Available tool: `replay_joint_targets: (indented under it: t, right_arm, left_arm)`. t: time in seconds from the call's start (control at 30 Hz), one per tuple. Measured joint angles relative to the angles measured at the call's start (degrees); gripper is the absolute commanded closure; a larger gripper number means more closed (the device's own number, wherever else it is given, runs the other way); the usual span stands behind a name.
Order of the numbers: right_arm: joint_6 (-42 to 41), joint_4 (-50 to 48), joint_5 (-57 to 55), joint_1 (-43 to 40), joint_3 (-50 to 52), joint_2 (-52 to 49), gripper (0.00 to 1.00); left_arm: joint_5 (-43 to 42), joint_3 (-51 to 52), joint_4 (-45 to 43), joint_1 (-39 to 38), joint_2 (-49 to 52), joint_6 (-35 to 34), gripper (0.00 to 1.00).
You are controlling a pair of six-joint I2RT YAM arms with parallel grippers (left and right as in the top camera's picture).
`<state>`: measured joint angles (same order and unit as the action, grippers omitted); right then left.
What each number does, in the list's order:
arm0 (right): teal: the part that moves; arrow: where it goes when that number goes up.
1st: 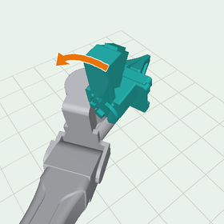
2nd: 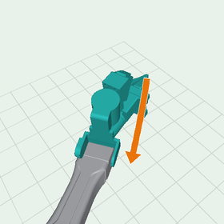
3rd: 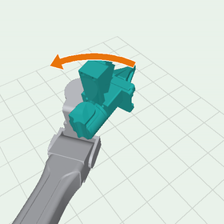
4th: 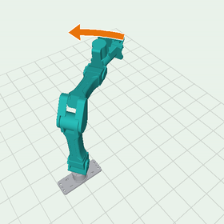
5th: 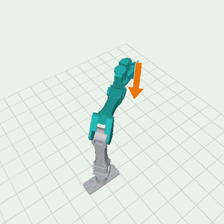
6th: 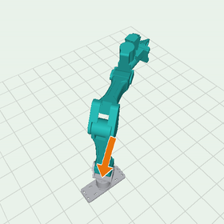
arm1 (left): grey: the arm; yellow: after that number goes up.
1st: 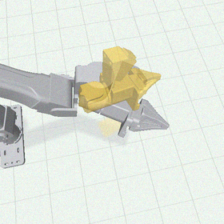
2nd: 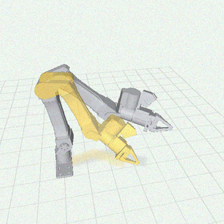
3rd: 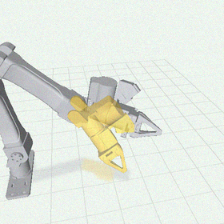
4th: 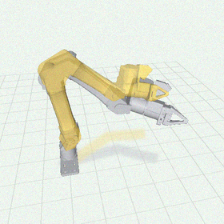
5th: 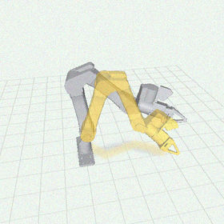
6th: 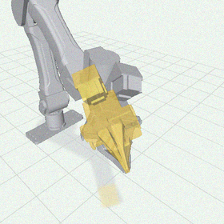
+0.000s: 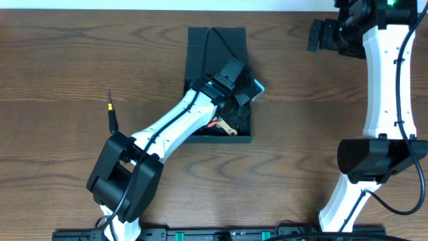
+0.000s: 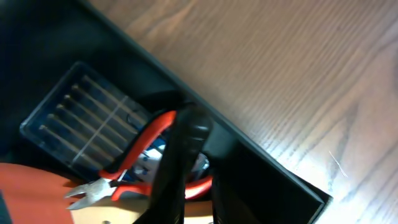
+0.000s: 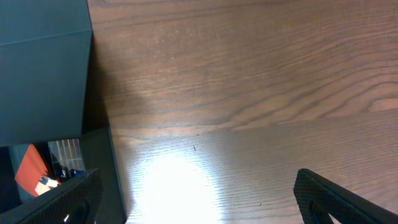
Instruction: Pack container
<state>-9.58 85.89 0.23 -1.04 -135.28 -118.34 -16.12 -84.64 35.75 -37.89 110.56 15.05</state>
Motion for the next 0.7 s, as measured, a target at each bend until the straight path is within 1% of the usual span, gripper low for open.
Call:
replay_joint_targets:
  t: [0.43,0.57,0.7]
  right_arm:
    - [0.0,0.0,0.0,0.0,0.0,0.0,0.01]
    - [0.0,0.0,0.0,0.0,0.0,0.0,0.01]
    - [0.0,0.0,0.0,0.0,0.0,0.0,0.01]
  left_arm:
    - [0.3,0.0,-1.5,0.3,0.0,0.0,0.86]
    - [0.2,0.0,-1.2,0.3,0.5,-0.2,0.90]
    - [0.0,0.0,-0.7,0.3,1.8,-0.2,0.90]
